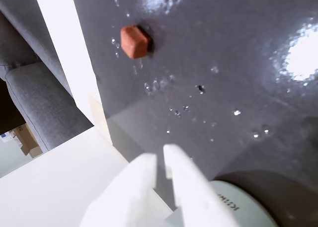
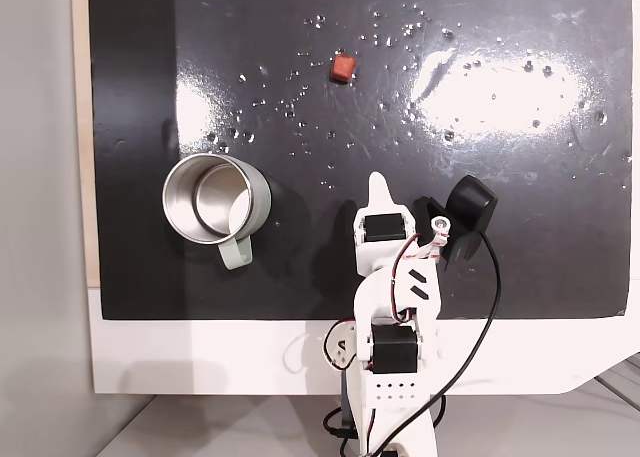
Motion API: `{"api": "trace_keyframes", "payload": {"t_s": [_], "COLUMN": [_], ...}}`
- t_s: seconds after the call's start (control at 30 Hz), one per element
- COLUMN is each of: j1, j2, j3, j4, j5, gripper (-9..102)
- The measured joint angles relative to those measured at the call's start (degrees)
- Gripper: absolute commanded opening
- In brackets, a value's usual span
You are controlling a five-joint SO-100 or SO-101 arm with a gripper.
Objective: Grasp a cube and put it in the cup.
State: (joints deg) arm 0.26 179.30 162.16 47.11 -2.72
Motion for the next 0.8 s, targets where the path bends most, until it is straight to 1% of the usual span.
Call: {"api": "trace_keyframes", "payload": {"t_s": [0.2, 0.63, 0.8], "j1": [0.3, 0.0, -0.6], "j2": [-9.1, -38.9, -47.4], "j3": [-9.8, -34.7, -42.0], "j4": [0.0, 0.0, 1.9], "j5": [-0.1, -0.1, -0.1], "gripper": [0, 0, 0]}}
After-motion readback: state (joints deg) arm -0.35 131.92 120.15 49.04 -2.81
